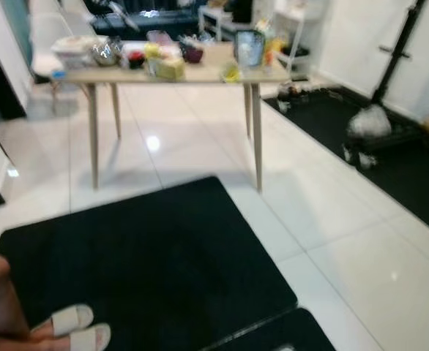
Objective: Restocking fridge
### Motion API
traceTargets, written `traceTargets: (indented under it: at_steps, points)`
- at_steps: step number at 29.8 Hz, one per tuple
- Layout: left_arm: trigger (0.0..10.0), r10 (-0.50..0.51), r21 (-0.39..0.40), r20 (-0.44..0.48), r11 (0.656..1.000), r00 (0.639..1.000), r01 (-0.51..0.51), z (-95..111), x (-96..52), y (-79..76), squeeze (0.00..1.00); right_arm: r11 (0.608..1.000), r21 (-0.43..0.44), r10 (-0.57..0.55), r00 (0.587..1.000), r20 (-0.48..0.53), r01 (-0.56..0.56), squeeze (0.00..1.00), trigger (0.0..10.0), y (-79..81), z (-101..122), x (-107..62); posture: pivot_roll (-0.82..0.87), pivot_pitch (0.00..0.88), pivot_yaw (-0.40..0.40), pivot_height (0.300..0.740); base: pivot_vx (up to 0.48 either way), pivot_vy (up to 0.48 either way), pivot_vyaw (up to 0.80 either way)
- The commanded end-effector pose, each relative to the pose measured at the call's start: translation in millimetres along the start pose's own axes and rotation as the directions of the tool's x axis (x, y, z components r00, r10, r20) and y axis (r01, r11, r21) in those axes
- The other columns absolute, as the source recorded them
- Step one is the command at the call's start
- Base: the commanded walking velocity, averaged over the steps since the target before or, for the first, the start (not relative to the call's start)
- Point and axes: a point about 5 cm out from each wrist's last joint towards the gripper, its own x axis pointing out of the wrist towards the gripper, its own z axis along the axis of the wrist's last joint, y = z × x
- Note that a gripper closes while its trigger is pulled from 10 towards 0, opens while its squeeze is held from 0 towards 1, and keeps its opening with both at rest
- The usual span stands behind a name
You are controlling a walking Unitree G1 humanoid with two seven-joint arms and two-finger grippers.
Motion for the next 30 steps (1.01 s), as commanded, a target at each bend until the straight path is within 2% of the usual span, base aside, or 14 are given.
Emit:
traceTargets:
  at_steps: [1, 24, 30]
  points:
    - [10.0, -0.002, 0.011, -0.013, 1.0, 1.0, 0.002, -1.2, 0.2, -0.6, 0.0, 1.0, 0.005, 0.017, 1.0, -0.014, -0.017, 0.0, 10.0, 6.9, -5.2, 0.3, -0.05, 0.0, -0.003, 0.74, 0.292, 0.0, 0.0]
    - [10.0, -0.001, 0.005, -0.016, 1.0, 1.0, 0.001, -3.5, -0.1, -1.3, 0.0, 1.0, 0.008, 0.019, 1.0, -0.017, -0.019, 0.0, 10.0, 8.2, -6.4, 0.3, -0.04, 0.0, -0.006, 0.74, 0.293, 0.0, 0.0]
    - [10.0, 0.0, 0.004, -0.015, 1.0, 1.0, 0.0, -3.7, -0.2, -1.0, 0.0, 0.999, 0.02, 0.028, 0.999, -0.024, -0.028, 0.0, 10.0, 9.1, -7.0, 0.3, -0.04, 0.0, -0.005, 0.74, 0.291, 0.0, -0.8]
